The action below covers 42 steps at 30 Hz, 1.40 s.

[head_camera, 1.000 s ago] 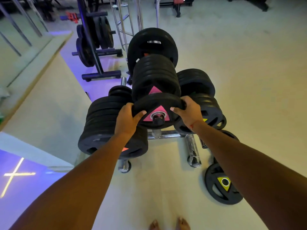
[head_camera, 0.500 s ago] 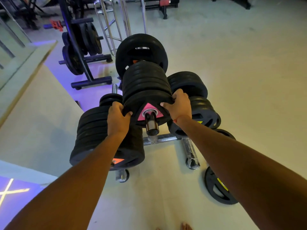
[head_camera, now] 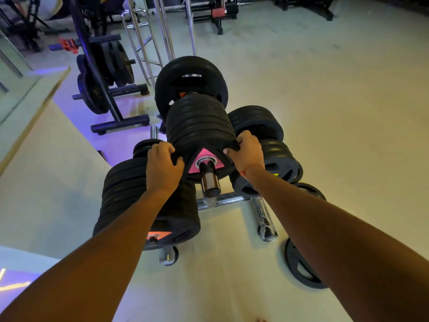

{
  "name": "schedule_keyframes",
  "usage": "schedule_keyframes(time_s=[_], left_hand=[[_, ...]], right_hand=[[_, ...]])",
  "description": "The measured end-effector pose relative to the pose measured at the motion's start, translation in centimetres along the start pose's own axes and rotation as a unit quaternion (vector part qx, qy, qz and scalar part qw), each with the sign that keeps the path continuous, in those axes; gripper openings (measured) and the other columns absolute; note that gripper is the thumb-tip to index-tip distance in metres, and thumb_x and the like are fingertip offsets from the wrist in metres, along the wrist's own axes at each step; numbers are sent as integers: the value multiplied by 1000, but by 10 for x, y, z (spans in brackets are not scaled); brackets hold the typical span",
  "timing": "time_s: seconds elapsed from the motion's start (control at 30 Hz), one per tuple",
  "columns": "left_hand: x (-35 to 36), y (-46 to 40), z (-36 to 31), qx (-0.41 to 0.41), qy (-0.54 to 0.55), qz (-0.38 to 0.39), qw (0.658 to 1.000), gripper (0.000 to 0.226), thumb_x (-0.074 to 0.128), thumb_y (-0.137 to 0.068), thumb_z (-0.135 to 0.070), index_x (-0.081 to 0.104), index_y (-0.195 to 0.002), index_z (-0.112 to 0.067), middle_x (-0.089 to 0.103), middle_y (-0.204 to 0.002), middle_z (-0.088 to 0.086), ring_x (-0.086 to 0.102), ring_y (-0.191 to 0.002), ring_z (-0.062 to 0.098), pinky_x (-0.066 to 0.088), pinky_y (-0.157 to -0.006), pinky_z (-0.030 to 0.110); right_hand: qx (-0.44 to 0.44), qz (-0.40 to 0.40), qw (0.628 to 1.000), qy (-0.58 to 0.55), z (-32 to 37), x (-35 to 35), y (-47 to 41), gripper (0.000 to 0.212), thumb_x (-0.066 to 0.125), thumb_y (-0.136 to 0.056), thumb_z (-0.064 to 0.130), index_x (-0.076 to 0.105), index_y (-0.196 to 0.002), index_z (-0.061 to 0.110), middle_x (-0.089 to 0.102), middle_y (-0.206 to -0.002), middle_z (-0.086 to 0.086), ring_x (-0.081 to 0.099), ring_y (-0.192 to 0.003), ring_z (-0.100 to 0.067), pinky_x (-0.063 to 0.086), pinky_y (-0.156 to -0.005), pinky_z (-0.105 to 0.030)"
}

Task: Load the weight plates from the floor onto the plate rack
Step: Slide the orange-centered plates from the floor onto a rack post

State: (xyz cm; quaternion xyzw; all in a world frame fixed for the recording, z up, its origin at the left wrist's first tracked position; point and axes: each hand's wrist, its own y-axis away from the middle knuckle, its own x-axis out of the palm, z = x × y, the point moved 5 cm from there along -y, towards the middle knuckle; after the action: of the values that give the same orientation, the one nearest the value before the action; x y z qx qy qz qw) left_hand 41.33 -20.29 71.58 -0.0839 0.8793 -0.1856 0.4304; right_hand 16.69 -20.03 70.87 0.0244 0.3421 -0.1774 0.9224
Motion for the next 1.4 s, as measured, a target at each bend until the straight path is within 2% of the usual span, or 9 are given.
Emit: schedule_keyframes(time_s=[0.17, 0.33, 0.53, 0.7, 0.83, 0.93, 1.07, 1.23, 1.4], left_hand=[[2, -7, -55, 104, -16, -18, 994, 14, 64, -91, -21, 53, -97, -16, 49, -96, -1, 45, -91, 14, 42, -80, 27], [31, -5, -132, 189, -16, 18, 982, 13, 64, -89, -19, 58, -100, -14, 55, -102, 4, 49, -97, 20, 46, -86, 34], [99, 30, -240, 238, -12, 63, 969, 19, 67, -86, -16, 61, -103, -10, 59, -102, 9, 54, -97, 30, 47, -86, 43], [183, 80, -332, 258, -42, 128, 957, 32, 69, -87, -24, 61, -116, -13, 60, -114, 8, 54, -108, 30, 47, -93, 43], [251, 116, -405, 234, -79, 168, 954, 43, 64, -91, -28, 57, -131, -14, 57, -131, 5, 49, -123, 28, 41, -104, 43], [305, 143, -457, 206, -115, 224, 946, 53, 61, -91, -31, 51, -141, -14, 51, -140, 9, 44, -131, 31, 38, -108, 45], [370, 162, -507, 176, -152, 288, 929, 55, 56, -95, -39, 46, -145, -19, 47, -147, 6, 41, -136, 30, 36, -111, 46], [443, 135, -558, 150, -157, 321, 922, 56, 53, -99, -38, 40, -151, -21, 37, -157, 4, 32, -144, 28, 28, -116, 44], [536, 70, -590, 106, -136, 321, 931, 63, 54, -99, -45, 33, -154, -21, 33, -160, 6, 27, -148, 29, 30, -118, 49]], right_hand=[[-31, 77, 995, 49, -11, -15, 7, 46, 77, -86, 31, 55, -123, 14, 60, -123, -10, 60, -107, -29, 46, -84, -33], [-36, 136, 983, 116, -45, -67, 21, 54, 76, -87, 37, 55, -131, 14, 58, -130, -11, 57, -119, -30, 49, -98, -40], [-14, 164, 960, 227, -137, -174, 44, 56, 72, -87, 40, 56, -137, 18, 58, -135, -14, 50, -126, -37, 44, -102, -39], [0, 165, 955, 245, -232, -276, 61, 52, 69, -89, 37, 55, -137, 23, 56, -137, -11, 46, -127, -36, 43, -104, -44], [-9, 174, 953, 249, -307, -358, 63, 64, 68, -91, 38, 44, -149, 23, 48, -148, -9, 39, -137, -34, 38, -111, -46], [-16, 186, 950, 249, -359, -417, 61, 64, 66, -93, 38, 41, -151, 23, 46, -151, -8, 38, -139, -32, 37, -112, -44], [-16, 197, 947, 254, -411, -478, 38, 62, 62, -97, 39, 39, -152, 24, 43, -154, -5, 37, -141, -30, 37, -113, -44], [-24, 197, 949, 245, -463, -522, -30, 58, 58, -98, 39, 40, -151, 25, 43, -155, -3, 39, -141, -28, 37, -114, -43], [-58, 211, 942, 256, -504, -544, -137, 60, 57, -99, 41, 36, -154, 24, 41, -156, -3, 37, -142, -28, 36, -114, -43]])
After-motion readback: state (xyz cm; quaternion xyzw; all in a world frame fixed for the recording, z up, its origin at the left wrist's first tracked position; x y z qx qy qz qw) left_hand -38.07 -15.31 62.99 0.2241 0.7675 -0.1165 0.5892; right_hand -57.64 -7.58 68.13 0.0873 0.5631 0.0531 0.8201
